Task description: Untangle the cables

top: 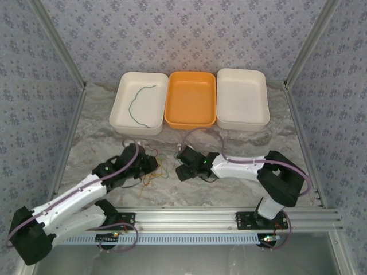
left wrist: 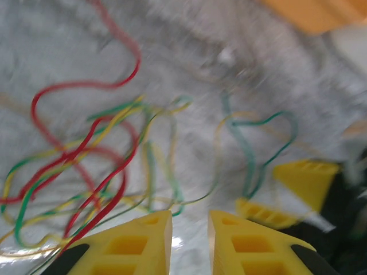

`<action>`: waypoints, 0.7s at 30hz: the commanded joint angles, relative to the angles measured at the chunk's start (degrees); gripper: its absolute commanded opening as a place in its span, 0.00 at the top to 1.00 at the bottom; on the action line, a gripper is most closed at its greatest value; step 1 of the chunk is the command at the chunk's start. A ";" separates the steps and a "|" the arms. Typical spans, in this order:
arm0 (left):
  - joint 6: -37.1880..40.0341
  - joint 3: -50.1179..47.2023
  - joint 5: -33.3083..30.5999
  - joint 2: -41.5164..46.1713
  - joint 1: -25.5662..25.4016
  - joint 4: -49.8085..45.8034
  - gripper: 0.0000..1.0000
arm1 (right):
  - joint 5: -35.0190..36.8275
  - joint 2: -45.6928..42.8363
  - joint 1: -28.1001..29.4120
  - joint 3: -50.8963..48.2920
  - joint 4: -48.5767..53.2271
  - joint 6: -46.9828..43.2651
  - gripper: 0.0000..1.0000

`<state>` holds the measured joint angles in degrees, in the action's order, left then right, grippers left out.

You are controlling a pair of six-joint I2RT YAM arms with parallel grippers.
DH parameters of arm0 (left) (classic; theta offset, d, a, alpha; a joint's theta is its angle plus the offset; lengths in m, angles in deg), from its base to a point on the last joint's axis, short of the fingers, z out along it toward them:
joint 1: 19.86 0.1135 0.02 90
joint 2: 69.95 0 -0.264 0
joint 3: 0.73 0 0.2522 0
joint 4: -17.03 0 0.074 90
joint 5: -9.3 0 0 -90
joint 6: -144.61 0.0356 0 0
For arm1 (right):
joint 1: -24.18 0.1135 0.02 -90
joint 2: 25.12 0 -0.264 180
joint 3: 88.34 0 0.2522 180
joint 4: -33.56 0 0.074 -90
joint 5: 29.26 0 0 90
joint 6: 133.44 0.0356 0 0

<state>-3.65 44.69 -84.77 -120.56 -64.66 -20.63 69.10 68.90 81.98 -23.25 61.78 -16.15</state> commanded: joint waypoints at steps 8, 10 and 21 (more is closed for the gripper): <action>-6.18 -2.91 -7.53 -4.46 -6.51 10.80 0.78 | -1.75 6.39 -0.48 5.82 -4.26 0.00 0.59; -5.37 -2.03 -7.53 -6.24 -6.94 11.25 0.78 | -1.66 6.13 -0.46 5.56 -4.37 0.11 0.64; -3.63 0.04 -10.00 -17.49 -10.72 15.91 0.70 | -5.83 -8.20 -1.70 2.03 -2.59 1.36 1.00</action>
<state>-7.80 43.68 -92.95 -135.55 -75.06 -7.96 66.11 66.30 81.26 -20.43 58.30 -15.78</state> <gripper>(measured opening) 0.295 0.058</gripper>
